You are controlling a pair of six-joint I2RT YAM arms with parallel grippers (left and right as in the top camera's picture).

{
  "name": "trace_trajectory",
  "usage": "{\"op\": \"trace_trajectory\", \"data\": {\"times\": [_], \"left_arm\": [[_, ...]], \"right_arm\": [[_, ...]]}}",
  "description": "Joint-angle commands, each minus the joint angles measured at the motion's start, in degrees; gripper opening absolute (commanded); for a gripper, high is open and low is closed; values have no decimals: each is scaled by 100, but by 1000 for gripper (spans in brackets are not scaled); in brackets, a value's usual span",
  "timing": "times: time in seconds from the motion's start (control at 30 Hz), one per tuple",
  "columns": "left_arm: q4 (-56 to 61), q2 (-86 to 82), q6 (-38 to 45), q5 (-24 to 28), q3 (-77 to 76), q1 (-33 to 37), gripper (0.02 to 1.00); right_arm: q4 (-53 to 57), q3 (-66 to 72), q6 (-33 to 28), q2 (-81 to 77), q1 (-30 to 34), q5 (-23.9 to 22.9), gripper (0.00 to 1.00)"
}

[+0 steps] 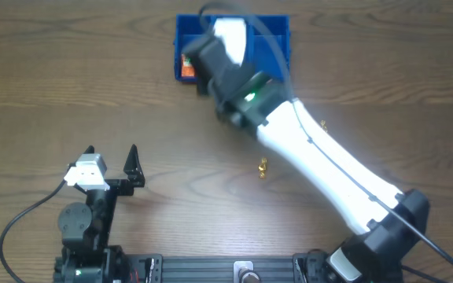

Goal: Sort Candies Into Trays

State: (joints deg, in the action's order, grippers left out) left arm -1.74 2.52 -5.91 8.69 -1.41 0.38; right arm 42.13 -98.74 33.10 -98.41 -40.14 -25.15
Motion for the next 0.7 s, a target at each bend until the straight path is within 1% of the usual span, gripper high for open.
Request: {"op": "trace_trajectory", "data": {"times": [0.03, 0.13, 0.23, 0.3, 0.43, 0.63, 0.7], "left_arm": [[-199, -17, 61, 79, 107, 39, 998], [-199, -17, 61, 79, 107, 39, 996], [-199, -17, 61, 79, 107, 39, 998], [-197, -17, 61, 79, 107, 39, 998], [-199, -17, 61, 79, 107, 39, 996], [-199, -17, 61, 79, 107, 39, 998], [-199, -17, 61, 79, 107, 39, 998]], "right_arm": [[-721, -367, -1106, -568, 520, -404, 180], [-1298, -367, -1311, -920, 763, 68, 180], [-1685, -367, -1296, -1510, 979, 522, 180], [-1799, -367, -1298, -1790, 1078, 702, 180], [-1939, -367, -1215, -2280, 1145, 728, 185], [-2000, -367, -1040, -2549, 1152, 734, 191], [-1982, -367, -1043, -2549, 1152, 730, 215]]}}
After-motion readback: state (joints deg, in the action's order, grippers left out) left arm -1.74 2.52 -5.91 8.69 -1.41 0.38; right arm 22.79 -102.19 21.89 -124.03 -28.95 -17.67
